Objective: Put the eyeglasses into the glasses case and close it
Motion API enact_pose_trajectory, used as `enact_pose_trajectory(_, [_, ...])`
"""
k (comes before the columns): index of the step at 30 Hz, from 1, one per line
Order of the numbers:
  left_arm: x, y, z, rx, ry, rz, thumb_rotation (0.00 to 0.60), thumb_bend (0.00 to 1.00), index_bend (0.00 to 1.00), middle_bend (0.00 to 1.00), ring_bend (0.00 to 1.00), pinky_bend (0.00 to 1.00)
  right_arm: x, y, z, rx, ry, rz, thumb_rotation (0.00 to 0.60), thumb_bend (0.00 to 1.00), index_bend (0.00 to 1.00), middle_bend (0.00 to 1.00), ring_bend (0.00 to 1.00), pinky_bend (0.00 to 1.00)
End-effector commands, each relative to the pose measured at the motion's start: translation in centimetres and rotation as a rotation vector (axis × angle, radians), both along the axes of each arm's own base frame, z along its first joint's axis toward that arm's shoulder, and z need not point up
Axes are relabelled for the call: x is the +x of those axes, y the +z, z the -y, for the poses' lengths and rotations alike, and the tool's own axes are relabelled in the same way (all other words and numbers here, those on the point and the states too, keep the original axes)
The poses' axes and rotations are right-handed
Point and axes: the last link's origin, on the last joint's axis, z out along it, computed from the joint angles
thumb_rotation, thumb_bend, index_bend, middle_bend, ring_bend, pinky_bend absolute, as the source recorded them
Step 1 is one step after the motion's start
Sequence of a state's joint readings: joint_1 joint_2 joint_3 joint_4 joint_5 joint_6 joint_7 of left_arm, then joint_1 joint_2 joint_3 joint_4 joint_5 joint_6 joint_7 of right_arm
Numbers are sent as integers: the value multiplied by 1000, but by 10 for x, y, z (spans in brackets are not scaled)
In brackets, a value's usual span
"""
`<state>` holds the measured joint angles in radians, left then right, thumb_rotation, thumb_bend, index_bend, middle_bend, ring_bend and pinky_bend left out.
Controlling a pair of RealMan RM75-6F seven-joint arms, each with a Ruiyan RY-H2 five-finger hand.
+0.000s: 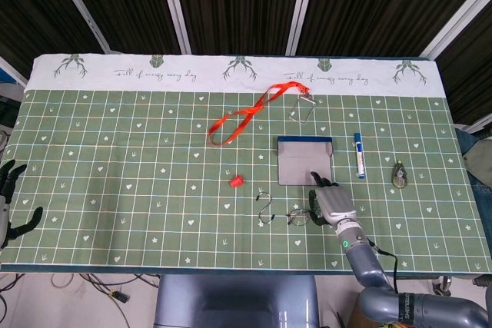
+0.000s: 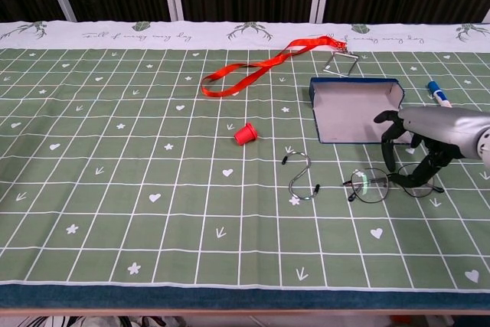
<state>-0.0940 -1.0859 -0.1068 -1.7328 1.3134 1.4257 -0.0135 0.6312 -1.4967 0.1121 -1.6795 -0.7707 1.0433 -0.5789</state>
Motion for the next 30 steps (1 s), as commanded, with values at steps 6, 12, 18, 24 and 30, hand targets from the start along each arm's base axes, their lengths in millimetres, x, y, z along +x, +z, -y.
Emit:
enact_pose_trajectory(6, [0,0,0,0,3,1,600,335,97,0,0,0,1,-2,1,4,2,1,600,450,590,47,154,245])
enact_pose_trajectory(12, [0,0,0,3,4,7,600,334,97,0,0,0,2,-3,1,4,1,6,600,489,621,53,156,245])
enact_pose_trajectory(18, [0,0,0,2,6,9,600,334,97,0,0,0,5,-2,2,2,6,14,600,506,633,53,156,245])
enact_pose_trajectory(24, [0,0,0,2,6,12,600,335,97,0,0,0,13,7,12,-23,12,44,600,508,633,53,161,245])
enact_pose_trajectory(30, [1,0,0,4,6,15,600,336,97,0,0,0,26,24,39,-94,29,62,600,508,633,53,175,245])
